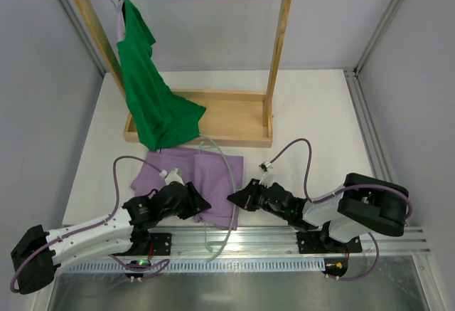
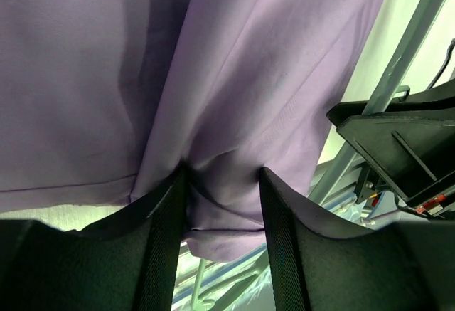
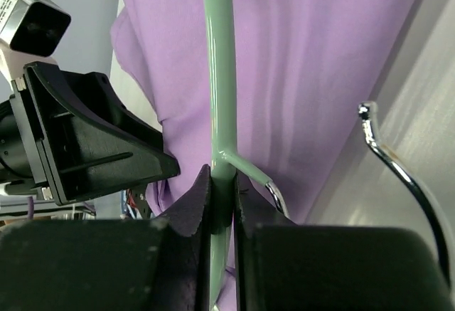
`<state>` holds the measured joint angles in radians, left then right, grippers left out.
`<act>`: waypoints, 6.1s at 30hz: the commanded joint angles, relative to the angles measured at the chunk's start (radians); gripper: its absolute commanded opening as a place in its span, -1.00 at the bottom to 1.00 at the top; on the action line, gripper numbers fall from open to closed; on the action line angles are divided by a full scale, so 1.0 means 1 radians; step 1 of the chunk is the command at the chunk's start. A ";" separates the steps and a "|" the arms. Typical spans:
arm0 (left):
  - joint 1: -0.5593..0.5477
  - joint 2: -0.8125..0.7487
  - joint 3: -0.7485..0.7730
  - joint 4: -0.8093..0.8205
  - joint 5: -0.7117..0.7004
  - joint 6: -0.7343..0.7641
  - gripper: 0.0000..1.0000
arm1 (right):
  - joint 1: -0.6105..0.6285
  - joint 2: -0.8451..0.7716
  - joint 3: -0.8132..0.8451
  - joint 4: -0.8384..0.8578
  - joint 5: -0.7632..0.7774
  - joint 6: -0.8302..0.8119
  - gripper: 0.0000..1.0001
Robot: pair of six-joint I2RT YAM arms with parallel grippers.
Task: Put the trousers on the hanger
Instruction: Place trousers on hanger
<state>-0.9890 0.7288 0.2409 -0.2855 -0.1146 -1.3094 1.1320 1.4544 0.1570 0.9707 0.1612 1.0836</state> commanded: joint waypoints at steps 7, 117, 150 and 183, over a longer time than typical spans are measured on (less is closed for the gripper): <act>-0.005 -0.008 0.241 -0.371 -0.138 0.094 0.29 | 0.003 -0.069 0.012 0.014 -0.011 -0.037 -0.93; 0.113 0.305 0.808 -0.581 -0.158 0.435 -0.99 | -0.034 -0.557 0.199 -1.129 0.304 -0.001 -0.93; 0.188 0.379 0.523 -0.328 -0.073 0.358 -1.00 | -0.092 -0.973 0.260 -1.907 0.584 0.259 -0.93; 0.294 0.277 0.638 -0.260 0.064 0.522 -0.99 | -0.092 -0.459 0.246 -1.173 0.518 -0.093 -0.93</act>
<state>-0.7063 1.0187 0.8028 -0.5060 -0.0212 -0.8261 1.0431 0.9401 0.3496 -0.2909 0.6300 0.9966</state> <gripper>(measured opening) 0.006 0.113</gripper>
